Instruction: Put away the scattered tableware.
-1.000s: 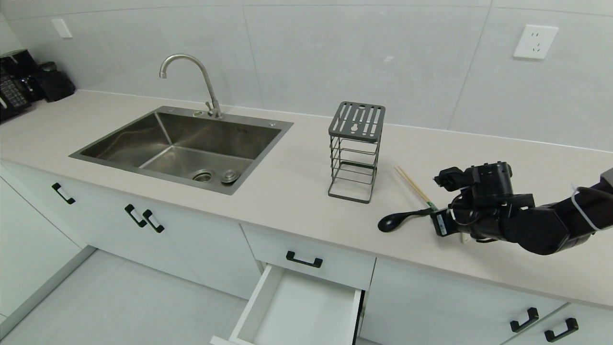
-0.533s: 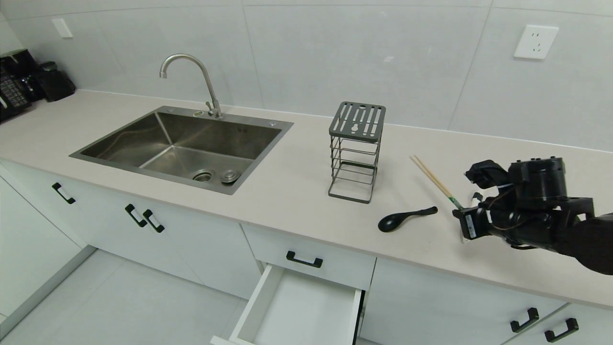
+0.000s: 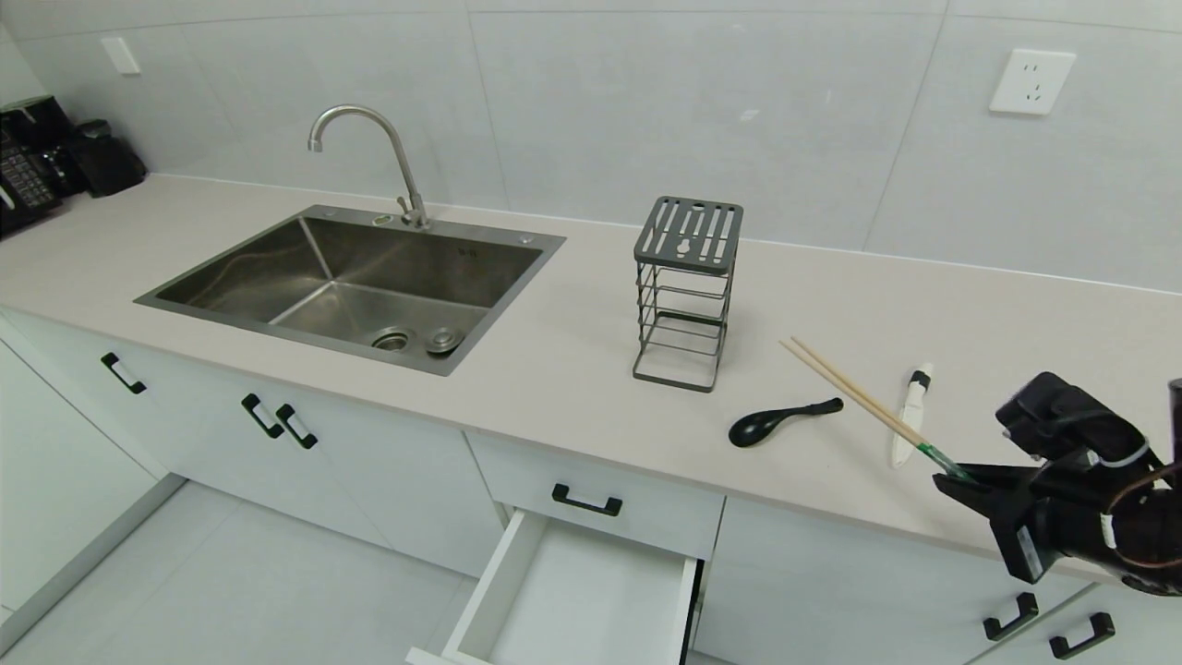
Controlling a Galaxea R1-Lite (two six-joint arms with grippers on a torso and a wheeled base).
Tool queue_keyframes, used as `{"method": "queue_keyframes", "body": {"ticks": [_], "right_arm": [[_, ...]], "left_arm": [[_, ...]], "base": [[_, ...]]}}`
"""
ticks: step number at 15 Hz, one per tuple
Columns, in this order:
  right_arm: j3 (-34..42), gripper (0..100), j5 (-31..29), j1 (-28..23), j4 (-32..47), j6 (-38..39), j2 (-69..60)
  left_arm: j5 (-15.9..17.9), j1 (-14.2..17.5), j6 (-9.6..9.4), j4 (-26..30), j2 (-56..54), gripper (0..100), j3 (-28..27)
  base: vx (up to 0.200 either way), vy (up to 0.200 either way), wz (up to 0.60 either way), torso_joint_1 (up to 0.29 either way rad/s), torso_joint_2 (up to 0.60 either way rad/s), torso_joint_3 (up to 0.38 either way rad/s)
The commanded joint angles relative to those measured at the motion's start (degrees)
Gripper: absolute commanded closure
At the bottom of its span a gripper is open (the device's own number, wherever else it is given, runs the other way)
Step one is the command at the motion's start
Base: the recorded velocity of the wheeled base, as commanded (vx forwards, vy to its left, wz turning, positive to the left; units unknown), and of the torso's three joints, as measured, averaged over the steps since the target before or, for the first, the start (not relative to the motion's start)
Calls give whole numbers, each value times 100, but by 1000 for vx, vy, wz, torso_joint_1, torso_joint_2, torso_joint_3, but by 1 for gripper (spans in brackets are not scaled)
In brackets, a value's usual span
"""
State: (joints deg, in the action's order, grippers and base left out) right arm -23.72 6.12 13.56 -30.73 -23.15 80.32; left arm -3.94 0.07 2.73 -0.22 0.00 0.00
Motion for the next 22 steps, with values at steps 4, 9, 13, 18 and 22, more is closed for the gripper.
{"method": "queue_keyframes", "body": {"ticks": [4, 9, 13, 18, 22], "right_arm": [[219, 100, 399, 103, 217, -647, -588], [157, 100, 469, 886, 226, -656, -465], [-168, 100, 882, 1492, 226, -621, -140], [-370, 100, 1014, 2037, 217, -489, 352], [-493, 100, 1032, 2547, 155, -93, 765]], "left_arm": [[-2, 1, -1, -4, 0, 0, 0], [-2, 1, 8, -4, 0, 0, 0], [-2, 1, -1, -4, 0, 0, 0], [-2, 1, -1, -4, 0, 0, 0], [-2, 1, -1, -4, 0, 0, 0]], "base": [[0, 0, 0, 0, 0, 0], [0, 0, 0, 0, 0, 0], [0, 0, 0, 0, 0, 0], [0, 0, 0, 0, 0, 0], [0, 0, 0, 0, 0, 0]]}}
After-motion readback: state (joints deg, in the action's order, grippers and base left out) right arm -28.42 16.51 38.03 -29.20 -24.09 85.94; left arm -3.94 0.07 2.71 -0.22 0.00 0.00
